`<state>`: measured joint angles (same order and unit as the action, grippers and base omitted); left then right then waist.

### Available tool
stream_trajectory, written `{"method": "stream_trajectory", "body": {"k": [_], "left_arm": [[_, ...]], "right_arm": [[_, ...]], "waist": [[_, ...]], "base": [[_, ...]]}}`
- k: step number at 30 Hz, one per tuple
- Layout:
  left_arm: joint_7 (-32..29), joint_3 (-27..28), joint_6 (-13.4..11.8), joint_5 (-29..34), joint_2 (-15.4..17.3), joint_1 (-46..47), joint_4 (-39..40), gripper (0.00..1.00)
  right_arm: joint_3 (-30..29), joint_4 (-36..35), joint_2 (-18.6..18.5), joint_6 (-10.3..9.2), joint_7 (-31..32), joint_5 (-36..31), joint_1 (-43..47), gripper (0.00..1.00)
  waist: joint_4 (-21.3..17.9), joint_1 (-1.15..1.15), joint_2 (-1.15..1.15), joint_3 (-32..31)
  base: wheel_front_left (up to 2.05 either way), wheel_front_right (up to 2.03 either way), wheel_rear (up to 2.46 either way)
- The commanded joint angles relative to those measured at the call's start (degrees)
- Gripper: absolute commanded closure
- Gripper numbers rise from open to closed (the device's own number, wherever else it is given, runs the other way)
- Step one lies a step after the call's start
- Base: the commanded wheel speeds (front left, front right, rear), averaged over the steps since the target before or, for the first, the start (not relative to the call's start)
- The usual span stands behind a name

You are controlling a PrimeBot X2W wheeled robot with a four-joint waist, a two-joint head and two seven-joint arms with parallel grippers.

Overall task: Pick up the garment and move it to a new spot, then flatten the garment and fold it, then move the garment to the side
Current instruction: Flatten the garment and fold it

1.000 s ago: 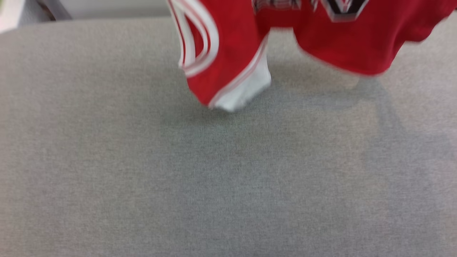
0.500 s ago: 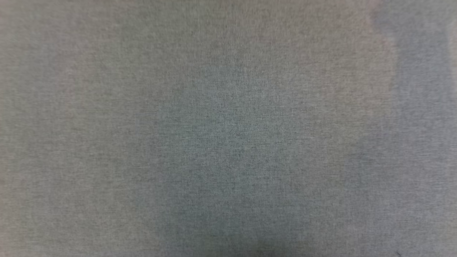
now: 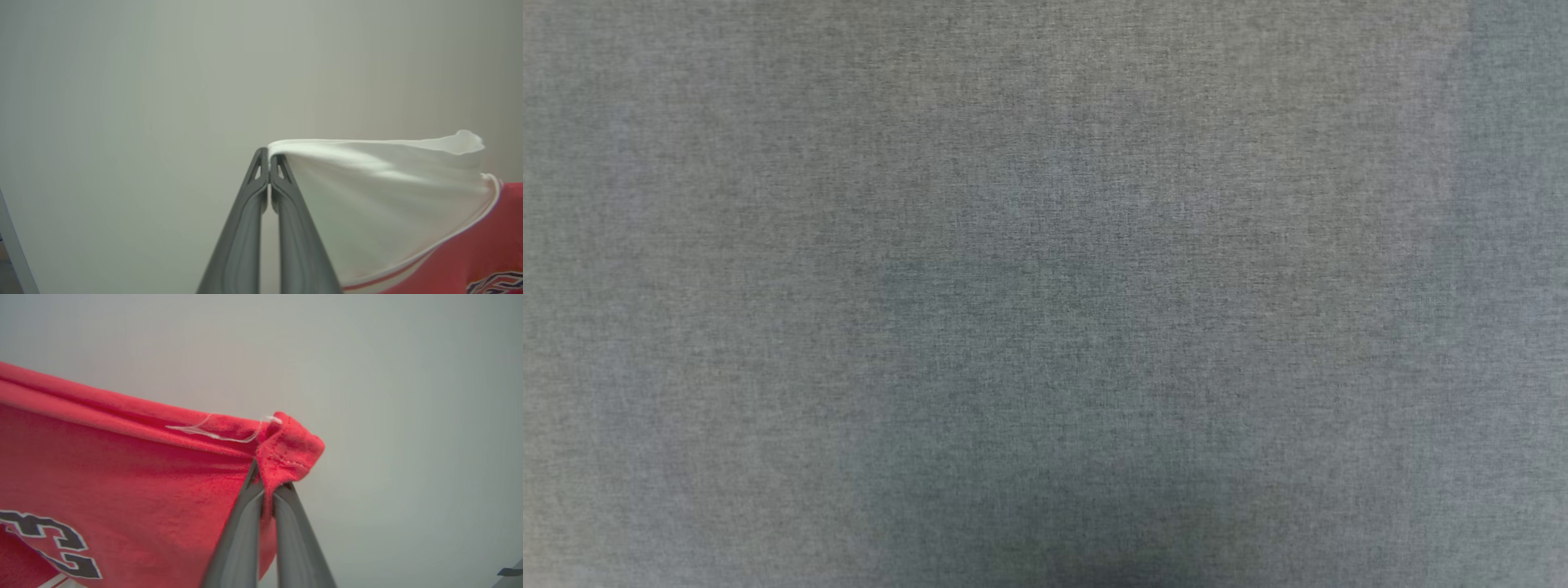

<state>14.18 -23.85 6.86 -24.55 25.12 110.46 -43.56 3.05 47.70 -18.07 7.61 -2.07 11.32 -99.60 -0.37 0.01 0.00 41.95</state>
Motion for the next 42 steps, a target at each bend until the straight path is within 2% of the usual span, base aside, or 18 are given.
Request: {"method": "stream_trajectory", "body": {"k": [1,7,15,17,22,32,42], "left_arm": [[0.59,0.25,0.09,-0.80,0.11,-2.06,-0.24,1.00],[0.79,-0.69,0.54,-3.77,-1.82,-14.75,3.06,1.00],[0.80,-4.76,0.61,-10.11,-3.34,-37.61,7.81,1.00],[0.74,-7.38,0.61,-12.93,-2.90,-43.41,9.57,1.00],[0.76,-8.62,0.62,-18.65,-1.47,-57.55,10.46,1.00],[-1.53,-11.86,-0.05,-23.90,-1.05,-80.21,14.86,1.00],[-4.01,-13.51,-2.62,-27.06,1.97,-94.28,21.00,1.00]], "right_arm": [[0.67,0.82,0.01,-0.12,-0.89,-0.25,1.38,1.00],[5.56,3.96,-0.60,-0.12,-4.27,2.90,8.97,1.00],[13.73,4.34,-1.92,-0.12,-6.22,10.18,24.40,1.00],[15.67,3.59,-2.13,-0.12,-5.79,13.28,28.80,1.00],[20.69,1.02,-4.22,-0.12,-3.89,20.08,40.60,1.00],[24.94,-6.16,-7.37,-0.12,-1.39,32.22,58.12,1.00],[26.59,-10.01,-7.68,-0.12,-2.14,36.29,67.98,1.00]], "waist": [[0.56,-0.01,0.00,-0.49],[1.71,-0.01,0.00,-3.85],[2.56,-0.01,0.00,-12.82],[2.61,-0.01,0.00,-15.55],[3.32,-0.01,0.00,-22.75],[4.64,-0.01,0.00,-32.50],[5.29,-0.01,0.00,-37.49]], "base": [[0.00,0.00,0.00],[0.00,0.00,0.00],[0.00,0.00,0.00],[0.00,0.00,0.00],[0.00,0.00,0.00],[0.00,0.00,0.00],[0.00,0.00,0.00]]}}
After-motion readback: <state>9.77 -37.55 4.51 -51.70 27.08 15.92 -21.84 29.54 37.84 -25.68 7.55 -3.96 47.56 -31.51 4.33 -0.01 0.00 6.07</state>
